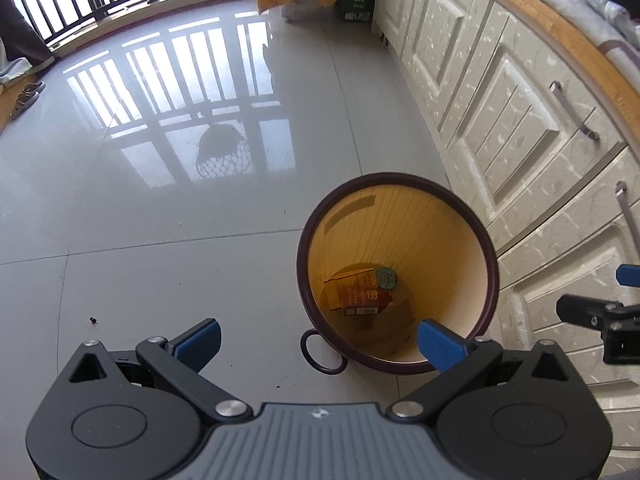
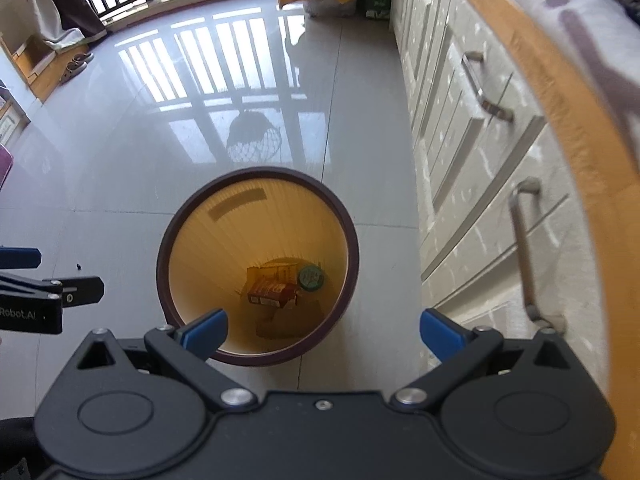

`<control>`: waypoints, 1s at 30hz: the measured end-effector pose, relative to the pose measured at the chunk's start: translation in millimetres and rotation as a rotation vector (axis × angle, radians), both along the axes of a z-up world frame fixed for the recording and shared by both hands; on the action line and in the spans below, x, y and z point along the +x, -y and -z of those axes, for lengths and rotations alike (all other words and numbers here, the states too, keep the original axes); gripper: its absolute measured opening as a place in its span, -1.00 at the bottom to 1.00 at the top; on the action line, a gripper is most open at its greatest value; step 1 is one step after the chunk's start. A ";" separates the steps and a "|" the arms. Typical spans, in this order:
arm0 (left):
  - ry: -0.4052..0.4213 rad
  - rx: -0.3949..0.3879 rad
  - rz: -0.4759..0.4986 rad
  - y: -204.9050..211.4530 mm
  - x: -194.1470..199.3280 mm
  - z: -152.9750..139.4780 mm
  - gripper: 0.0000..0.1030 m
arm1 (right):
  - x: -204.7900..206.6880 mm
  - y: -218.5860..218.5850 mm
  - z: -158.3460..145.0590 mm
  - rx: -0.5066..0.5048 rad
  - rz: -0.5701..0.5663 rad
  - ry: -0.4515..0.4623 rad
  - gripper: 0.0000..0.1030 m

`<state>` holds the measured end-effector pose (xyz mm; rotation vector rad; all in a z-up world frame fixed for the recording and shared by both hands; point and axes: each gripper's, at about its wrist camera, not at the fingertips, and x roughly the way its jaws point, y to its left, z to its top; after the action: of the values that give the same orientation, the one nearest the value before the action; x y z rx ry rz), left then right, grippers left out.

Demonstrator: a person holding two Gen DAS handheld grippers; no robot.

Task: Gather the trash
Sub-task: 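Move both open tools up from the wastebasket back toward the bench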

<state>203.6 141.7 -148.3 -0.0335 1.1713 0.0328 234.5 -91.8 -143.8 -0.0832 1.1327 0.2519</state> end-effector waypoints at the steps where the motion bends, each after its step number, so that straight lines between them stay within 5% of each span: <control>1: 0.005 0.000 -0.001 0.7 -3.4 -3.1 1.00 | -2.2 1.2 -3.8 0.006 0.005 0.014 1.00; 11: 0.095 0.016 -0.020 3.0 -33.6 -41.2 1.00 | -19.7 8.6 -47.7 0.042 0.031 0.134 1.00; 30: 0.402 -0.035 -0.025 34.2 -61.3 -137.3 1.00 | -66.6 34.7 -141.3 0.057 0.060 0.441 1.00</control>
<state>142.3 107.4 -10.9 -0.0820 0.7698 0.0255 167.9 -126.5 -2.5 -0.0507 0.6879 0.1994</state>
